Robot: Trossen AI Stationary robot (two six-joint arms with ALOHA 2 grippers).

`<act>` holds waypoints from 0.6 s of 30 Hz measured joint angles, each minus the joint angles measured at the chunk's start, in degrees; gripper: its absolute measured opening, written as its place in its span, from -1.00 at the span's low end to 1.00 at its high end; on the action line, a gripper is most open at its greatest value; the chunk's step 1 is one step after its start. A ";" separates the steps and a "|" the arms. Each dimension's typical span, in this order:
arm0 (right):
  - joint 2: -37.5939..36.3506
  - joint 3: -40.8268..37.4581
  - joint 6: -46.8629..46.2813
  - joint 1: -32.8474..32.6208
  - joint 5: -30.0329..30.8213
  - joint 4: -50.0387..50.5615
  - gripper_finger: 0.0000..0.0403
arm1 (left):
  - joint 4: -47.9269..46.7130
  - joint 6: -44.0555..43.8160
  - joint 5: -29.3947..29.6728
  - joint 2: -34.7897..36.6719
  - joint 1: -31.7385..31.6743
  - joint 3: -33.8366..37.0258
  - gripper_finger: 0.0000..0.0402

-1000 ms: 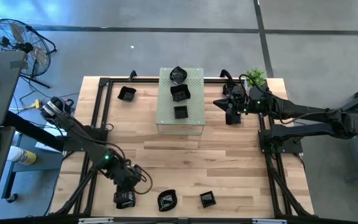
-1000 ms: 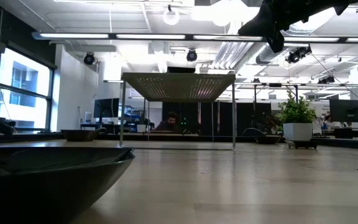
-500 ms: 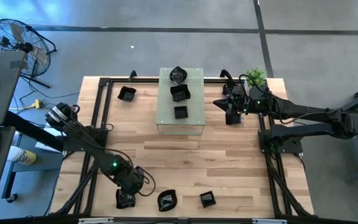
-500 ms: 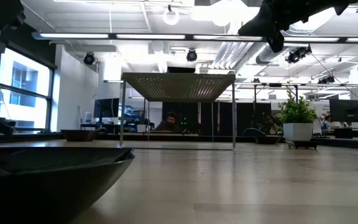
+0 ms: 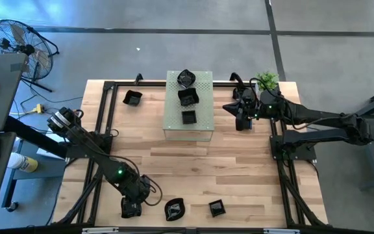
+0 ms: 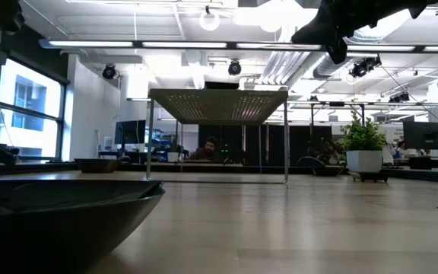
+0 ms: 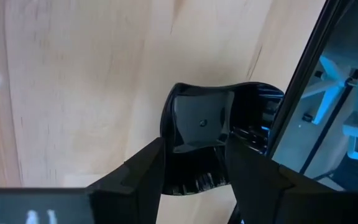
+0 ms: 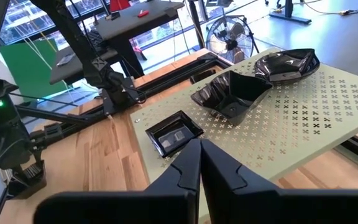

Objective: Pick & Place Mini shaped plates
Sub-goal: Stack the bottom black distorted plate on top of the black distorted plate on the shelf

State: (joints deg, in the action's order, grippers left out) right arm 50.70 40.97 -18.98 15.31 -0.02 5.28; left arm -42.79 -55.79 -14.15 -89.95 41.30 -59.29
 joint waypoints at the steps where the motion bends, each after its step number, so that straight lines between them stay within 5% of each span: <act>1: 0.00 0.00 0.03 0.00 -0.14 0.00 -0.97 | -0.01 0.00 0.10 0.00 0.00 0.00 -0.18; 12: 0.00 0.00 1.51 0.00 -0.36 0.02 -0.98 | -0.73 0.02 6.68 -1.59 -0.02 0.02 -0.18; 18: 0.00 0.00 1.52 0.00 -0.36 0.04 -0.98 | -0.17 0.03 4.81 -4.35 0.00 0.00 -0.18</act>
State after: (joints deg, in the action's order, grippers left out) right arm 50.70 40.97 -17.46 15.31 -0.38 5.32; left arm -42.96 -55.76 -9.33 -94.30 41.30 -59.29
